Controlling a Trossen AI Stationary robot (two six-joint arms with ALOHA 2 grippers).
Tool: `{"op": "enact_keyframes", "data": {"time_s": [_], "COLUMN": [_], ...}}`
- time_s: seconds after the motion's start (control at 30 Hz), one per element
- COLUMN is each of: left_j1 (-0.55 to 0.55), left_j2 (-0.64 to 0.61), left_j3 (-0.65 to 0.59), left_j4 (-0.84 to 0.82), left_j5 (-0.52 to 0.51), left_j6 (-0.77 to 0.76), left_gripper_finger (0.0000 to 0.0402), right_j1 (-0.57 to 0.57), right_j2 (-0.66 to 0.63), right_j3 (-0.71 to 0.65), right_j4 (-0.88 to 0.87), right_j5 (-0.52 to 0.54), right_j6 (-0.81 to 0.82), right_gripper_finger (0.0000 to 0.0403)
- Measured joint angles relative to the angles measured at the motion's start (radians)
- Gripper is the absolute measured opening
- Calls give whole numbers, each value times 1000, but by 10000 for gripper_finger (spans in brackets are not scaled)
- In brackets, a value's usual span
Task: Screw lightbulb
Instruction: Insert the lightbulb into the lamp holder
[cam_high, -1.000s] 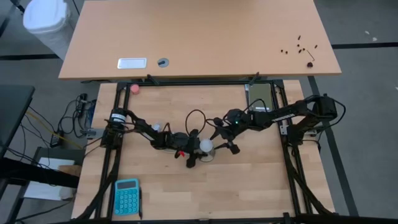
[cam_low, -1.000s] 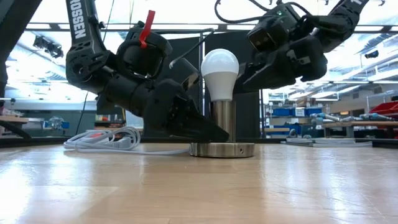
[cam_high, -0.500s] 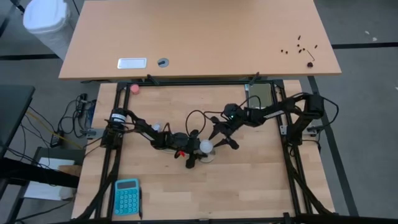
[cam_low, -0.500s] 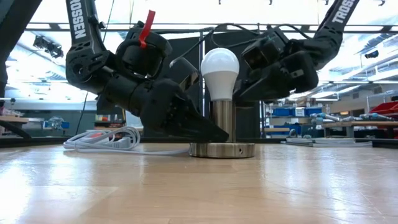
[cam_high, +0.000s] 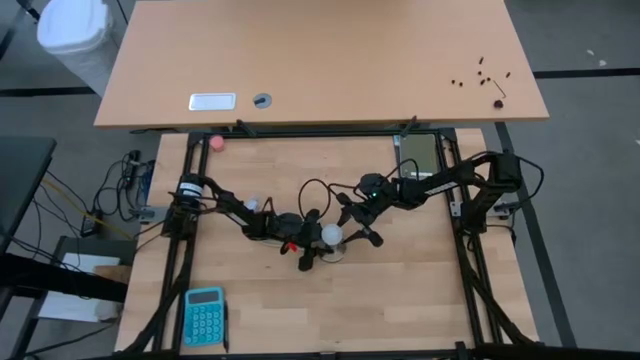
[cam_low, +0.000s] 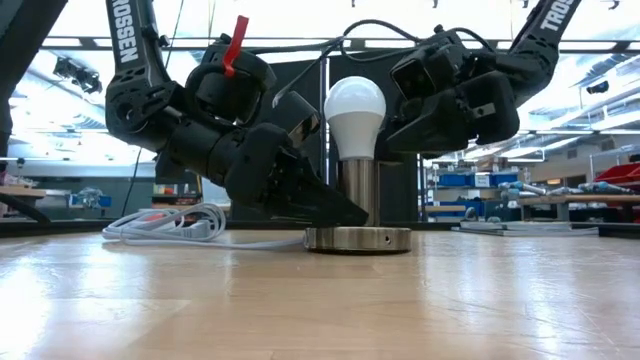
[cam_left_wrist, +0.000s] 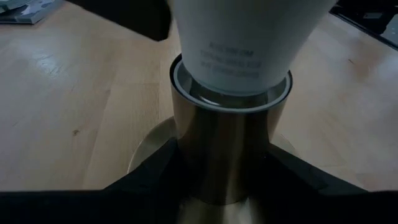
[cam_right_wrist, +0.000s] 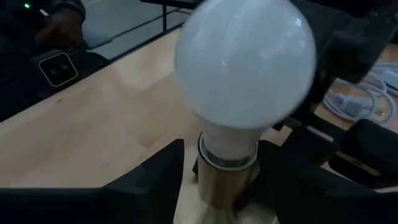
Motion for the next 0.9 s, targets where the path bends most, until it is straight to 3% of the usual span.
{"op": "enact_keyframes", "data": {"time_s": [0.5, 0.67, 0.9], "left_j1": [-1, 0, 1], "left_j2": [0, 0, -1], "left_j3": [1, 3, 3], "left_j4": [-1, -12, -20], "left_j5": [-59, -73, -76], "left_j6": [-33, -41, -51], "left_gripper_finger": [194, 194, 194], "right_j1": [41, 28, 24], "right_j2": [-2, -7, -95], "right_j3": [-7, -32, -99], "right_j4": [-26, -11, -36], "right_j5": [89, 71, 128], "right_j6": [43, 79, 134], "right_gripper_finger": [216, 216, 216]}}
